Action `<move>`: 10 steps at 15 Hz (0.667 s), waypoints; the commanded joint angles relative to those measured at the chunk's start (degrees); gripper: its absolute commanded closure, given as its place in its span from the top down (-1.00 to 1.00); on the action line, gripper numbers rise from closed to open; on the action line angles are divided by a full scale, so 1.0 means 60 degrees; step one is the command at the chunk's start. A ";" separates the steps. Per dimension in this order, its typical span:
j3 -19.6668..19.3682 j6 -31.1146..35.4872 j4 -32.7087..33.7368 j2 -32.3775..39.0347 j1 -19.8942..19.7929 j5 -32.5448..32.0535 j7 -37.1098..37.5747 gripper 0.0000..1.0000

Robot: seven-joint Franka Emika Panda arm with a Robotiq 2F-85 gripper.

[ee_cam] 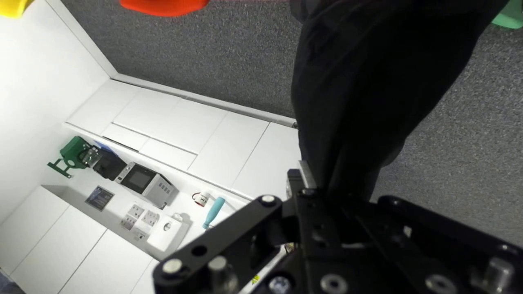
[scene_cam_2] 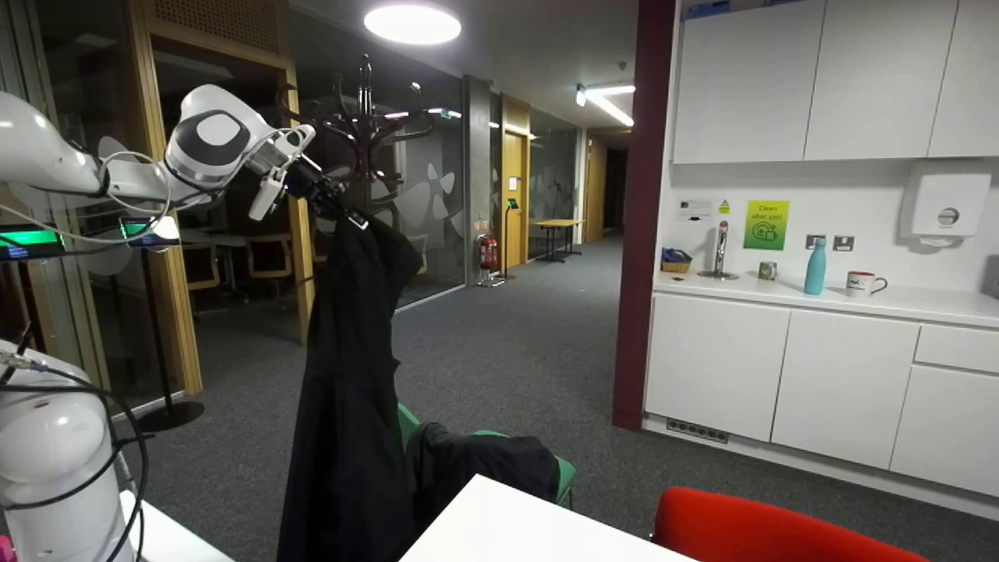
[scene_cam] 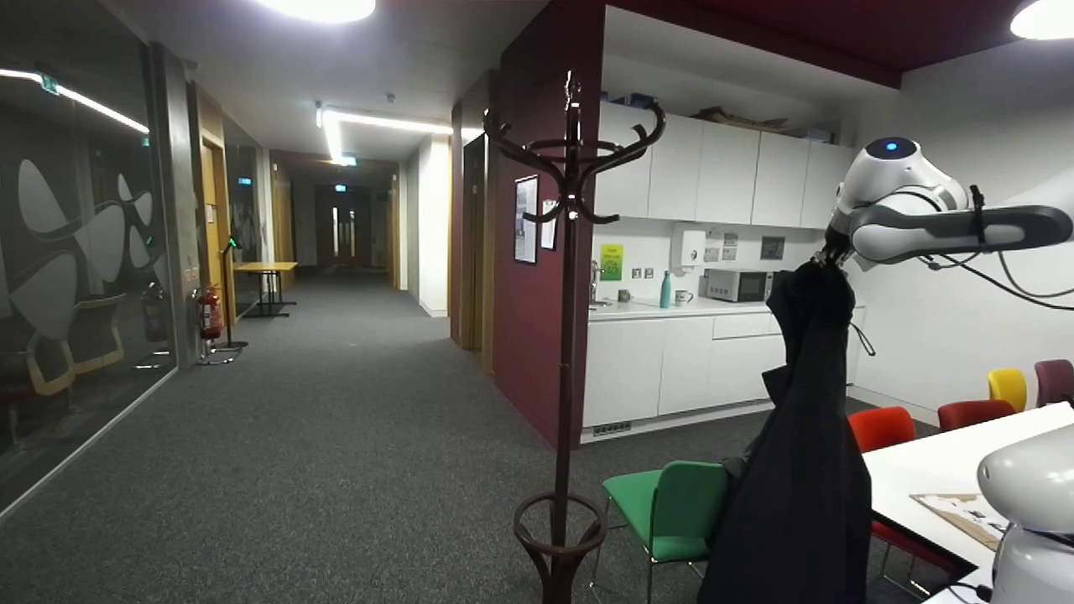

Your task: Hang the black hoodie on the backrest of the green chair.

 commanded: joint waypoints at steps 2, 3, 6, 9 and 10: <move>-0.0162 0.0311 0.1342 0.1050 -0.0414 -0.0256 0.0058 -0.98; -0.0178 0.0371 0.1581 0.1267 -0.0456 -0.0290 0.0077 -0.98; -0.0200 0.0865 0.2169 0.1963 -0.0510 -0.0350 0.0251 -0.98; -0.0147 0.1373 0.2666 0.2738 -0.0546 -0.0301 0.0690 -0.98; -0.0144 0.1479 0.2838 0.2989 -0.0560 -0.0302 0.0850 -0.98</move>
